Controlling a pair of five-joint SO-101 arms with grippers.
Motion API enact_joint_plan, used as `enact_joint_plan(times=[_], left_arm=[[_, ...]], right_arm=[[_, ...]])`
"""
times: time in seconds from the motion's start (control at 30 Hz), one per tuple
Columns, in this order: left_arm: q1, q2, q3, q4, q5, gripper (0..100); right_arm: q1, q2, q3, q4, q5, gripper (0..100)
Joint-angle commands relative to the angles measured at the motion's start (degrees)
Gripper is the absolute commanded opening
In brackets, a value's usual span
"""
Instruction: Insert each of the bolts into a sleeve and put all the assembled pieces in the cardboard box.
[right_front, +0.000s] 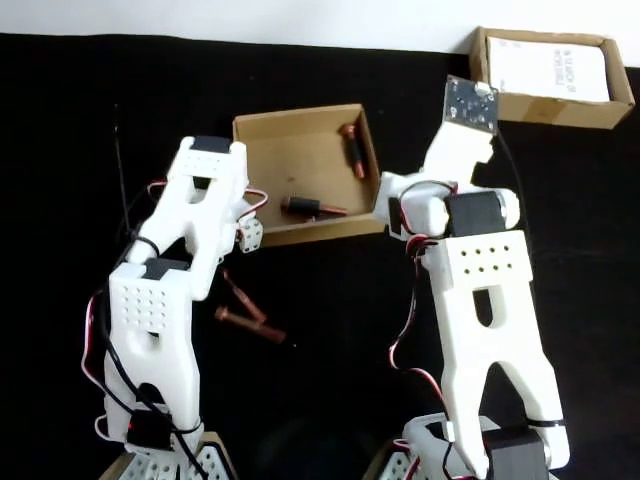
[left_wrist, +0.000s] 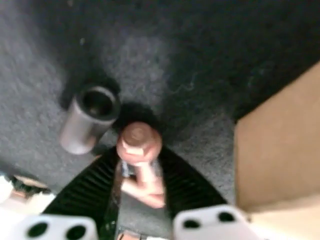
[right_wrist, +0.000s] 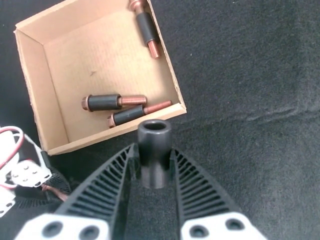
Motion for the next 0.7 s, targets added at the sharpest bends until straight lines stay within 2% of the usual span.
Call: enact_joint_plan(times=[0.0, 0.3, 0.37, 0.43, 0.67], left_arm=[[-0.7, 0.2, 0.0, -2.2, -0.3, 1], [-0.6, -0.4, -2.4, -1.7, -0.3, 1], [-0.7, -0.5, -5.6, -0.9, -0.3, 1], [-0.7, -0.5, -11.0, 1.4, -0.8, 1], [-0.4, -1.7, -37.9, 4.3, -12.0, 1]], right_arm=[[0.5, -0.5, -0.6, -1.0, 0.3, 0.6], [0.4, -0.7, -1.9, -0.9, 0.2, 0.6], [0.3, -0.7, -4.7, -0.6, -2.2, 0.6], [0.1, -1.3, -8.5, 0.8, -3.4, 0.6], [-9.1, -5.9, -14.5, 12.8, -3.2, 0.6]])
